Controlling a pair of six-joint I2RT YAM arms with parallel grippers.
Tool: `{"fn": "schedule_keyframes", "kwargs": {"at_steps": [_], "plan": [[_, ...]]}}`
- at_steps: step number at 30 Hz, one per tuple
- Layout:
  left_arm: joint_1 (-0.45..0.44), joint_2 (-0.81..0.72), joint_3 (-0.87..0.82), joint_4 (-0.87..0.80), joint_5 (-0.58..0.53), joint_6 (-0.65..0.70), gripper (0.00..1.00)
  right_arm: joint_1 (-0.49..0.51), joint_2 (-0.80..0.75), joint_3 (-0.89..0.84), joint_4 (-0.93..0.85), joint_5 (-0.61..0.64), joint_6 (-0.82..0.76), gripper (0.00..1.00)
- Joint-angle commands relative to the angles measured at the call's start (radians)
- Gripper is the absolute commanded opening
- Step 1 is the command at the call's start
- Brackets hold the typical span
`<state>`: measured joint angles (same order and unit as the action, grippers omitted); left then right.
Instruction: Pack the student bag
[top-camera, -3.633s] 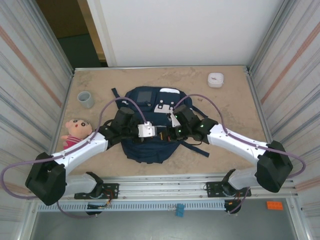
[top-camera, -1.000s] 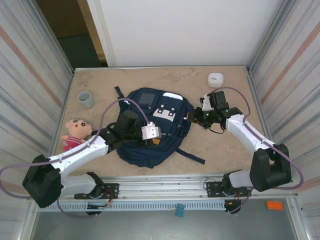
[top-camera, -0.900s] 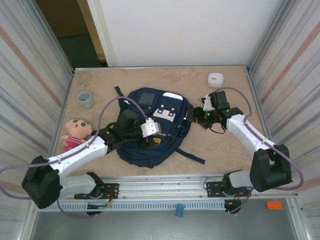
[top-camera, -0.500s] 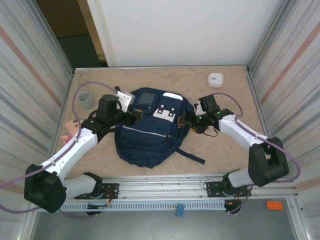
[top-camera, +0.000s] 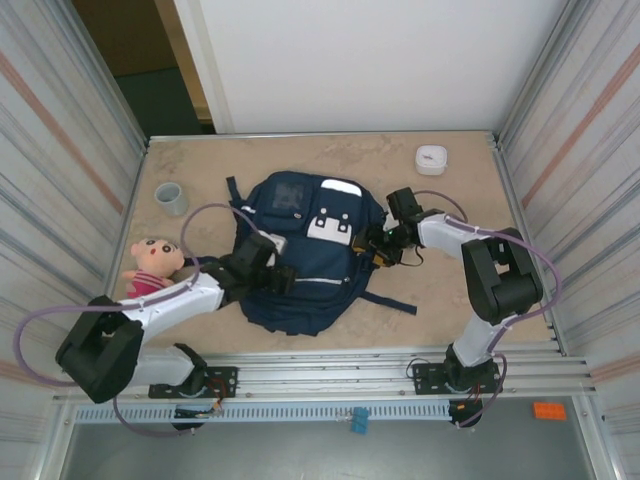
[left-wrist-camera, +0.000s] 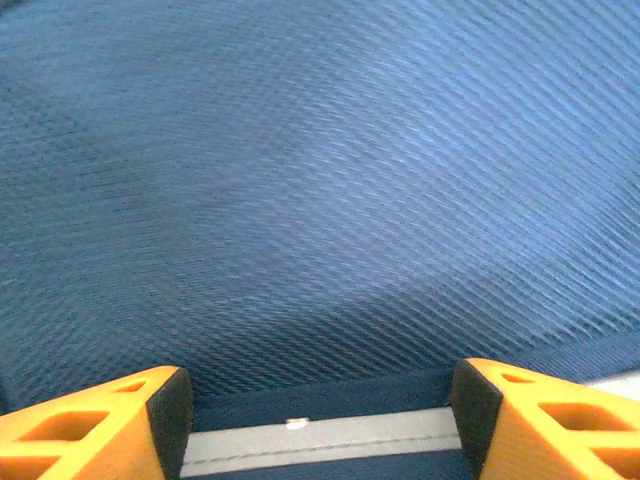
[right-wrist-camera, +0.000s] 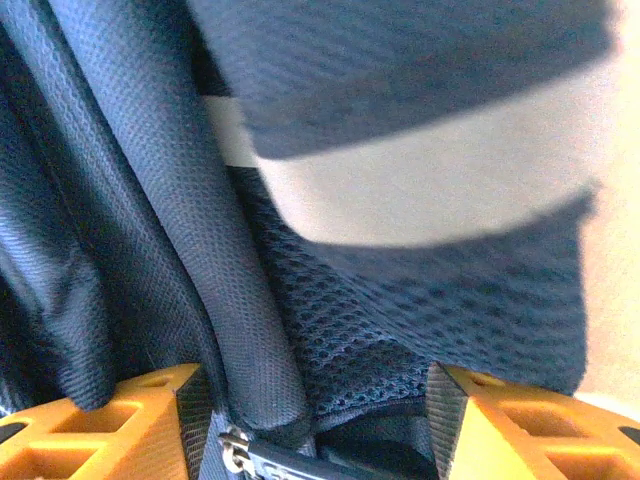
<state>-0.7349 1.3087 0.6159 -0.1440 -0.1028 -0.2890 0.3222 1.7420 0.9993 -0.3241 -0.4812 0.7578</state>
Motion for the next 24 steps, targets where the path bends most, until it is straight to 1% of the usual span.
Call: {"fn": "schedule_keyframes", "kwargs": {"at_steps": [1, 5, 8, 11, 14, 15, 16, 17, 19, 20, 22, 24], "plan": [[-0.072, 0.101, 0.062, -0.051, -0.062, -0.048, 0.71, -0.056, 0.044, 0.039, 0.03, 0.027, -0.029, 0.59], [-0.085, 0.197, 0.179, -0.052, -0.06, 0.001, 0.72, -0.116, 0.036, 0.052, 0.011, 0.017, -0.062, 0.59], [-0.096, 0.196, 0.242, -0.051, -0.077, 0.01, 0.74, -0.161, -0.008, 0.042, 0.002, 0.001, -0.087, 0.6], [-0.097, 0.107, 0.27, -0.051, -0.118, 0.021, 0.79, -0.205, -0.119, 0.022, -0.022, 0.01, -0.128, 0.62], [-0.093, -0.046, 0.27, -0.054, -0.232, 0.089, 0.84, -0.261, -0.271, 0.027, -0.08, 0.048, -0.192, 0.66], [-0.084, -0.104, 0.264, -0.049, -0.273, 0.123, 0.87, -0.285, -0.332, 0.03, -0.1, 0.071, -0.217, 0.72], [-0.07, -0.152, 0.254, -0.043, -0.297, 0.151, 0.9, -0.305, -0.383, 0.033, -0.11, 0.098, -0.243, 0.82], [-0.039, -0.206, 0.237, -0.033, -0.312, 0.176, 0.99, -0.331, -0.437, 0.033, -0.114, 0.122, -0.271, 1.0], [0.044, -0.302, 0.184, -0.006, -0.328, 0.211, 0.99, -0.377, -0.537, 0.02, -0.1, 0.188, -0.316, 0.99], [0.096, -0.346, 0.139, 0.036, -0.327, 0.232, 0.99, -0.398, -0.589, 0.003, -0.071, 0.224, -0.344, 0.99], [0.195, -0.419, 0.037, 0.136, -0.311, 0.281, 0.99, -0.42, -0.677, -0.076, 0.04, 0.257, -0.459, 0.99], [0.273, -0.47, -0.081, 0.266, -0.299, 0.345, 0.99, -0.423, -0.745, -0.182, 0.174, 0.288, -0.567, 0.99]]}}
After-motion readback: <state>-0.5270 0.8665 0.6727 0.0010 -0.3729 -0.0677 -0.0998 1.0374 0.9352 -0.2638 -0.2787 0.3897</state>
